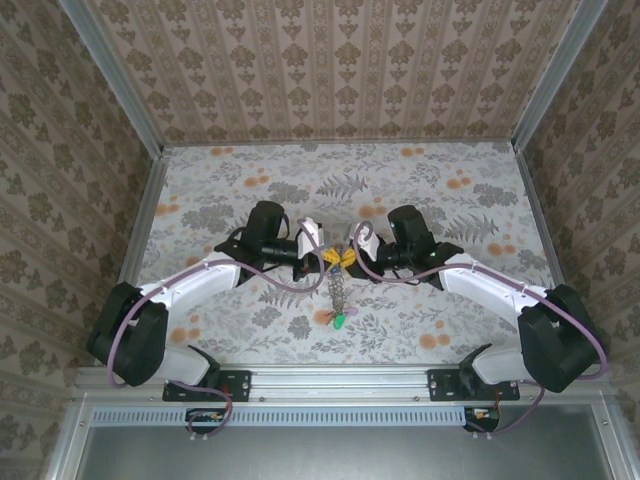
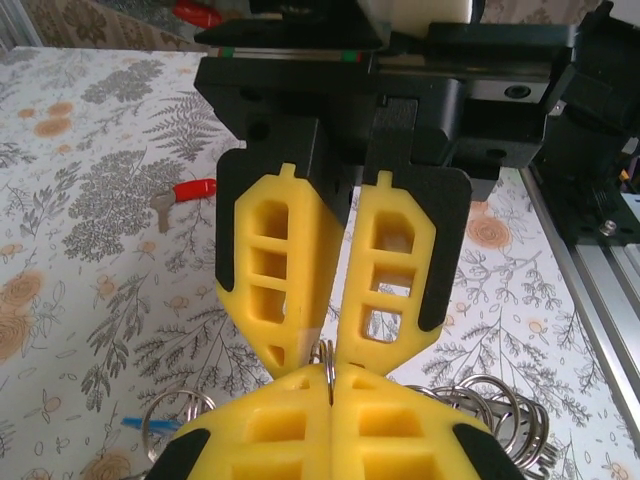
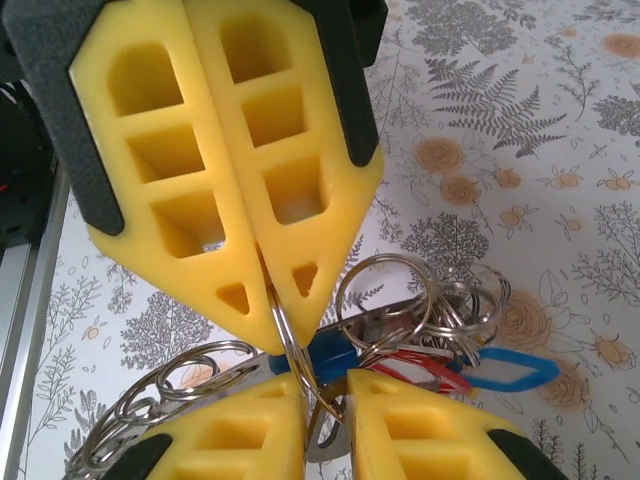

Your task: Put the keys on the keyring

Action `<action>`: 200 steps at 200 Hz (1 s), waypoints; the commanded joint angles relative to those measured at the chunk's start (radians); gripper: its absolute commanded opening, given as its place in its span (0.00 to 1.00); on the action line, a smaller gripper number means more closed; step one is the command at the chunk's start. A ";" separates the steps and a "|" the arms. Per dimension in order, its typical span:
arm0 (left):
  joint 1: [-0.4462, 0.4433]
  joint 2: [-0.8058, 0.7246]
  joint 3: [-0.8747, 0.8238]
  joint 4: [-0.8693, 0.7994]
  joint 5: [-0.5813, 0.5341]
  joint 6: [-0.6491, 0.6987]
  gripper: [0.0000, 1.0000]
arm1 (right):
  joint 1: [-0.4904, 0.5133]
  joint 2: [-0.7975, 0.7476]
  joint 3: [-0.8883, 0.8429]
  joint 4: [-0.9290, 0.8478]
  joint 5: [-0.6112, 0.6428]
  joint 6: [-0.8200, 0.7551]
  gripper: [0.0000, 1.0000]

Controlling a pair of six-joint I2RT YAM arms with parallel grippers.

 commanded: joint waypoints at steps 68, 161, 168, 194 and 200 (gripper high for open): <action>0.009 -0.042 -0.005 0.071 0.036 -0.006 0.00 | -0.010 -0.105 -0.011 -0.072 0.081 -0.030 0.27; 0.007 -0.039 0.010 0.045 0.048 0.002 0.00 | -0.007 -0.086 0.062 -0.078 0.002 -0.062 0.26; 0.007 -0.040 0.011 0.044 0.049 0.002 0.00 | -0.007 -0.078 0.064 -0.067 -0.003 -0.060 0.25; 0.007 -0.039 0.014 0.041 0.053 0.001 0.00 | -0.007 -0.052 0.073 -0.045 -0.010 -0.059 0.23; 0.007 -0.041 0.014 0.039 0.054 0.001 0.00 | -0.008 -0.045 0.077 -0.045 -0.010 -0.059 0.23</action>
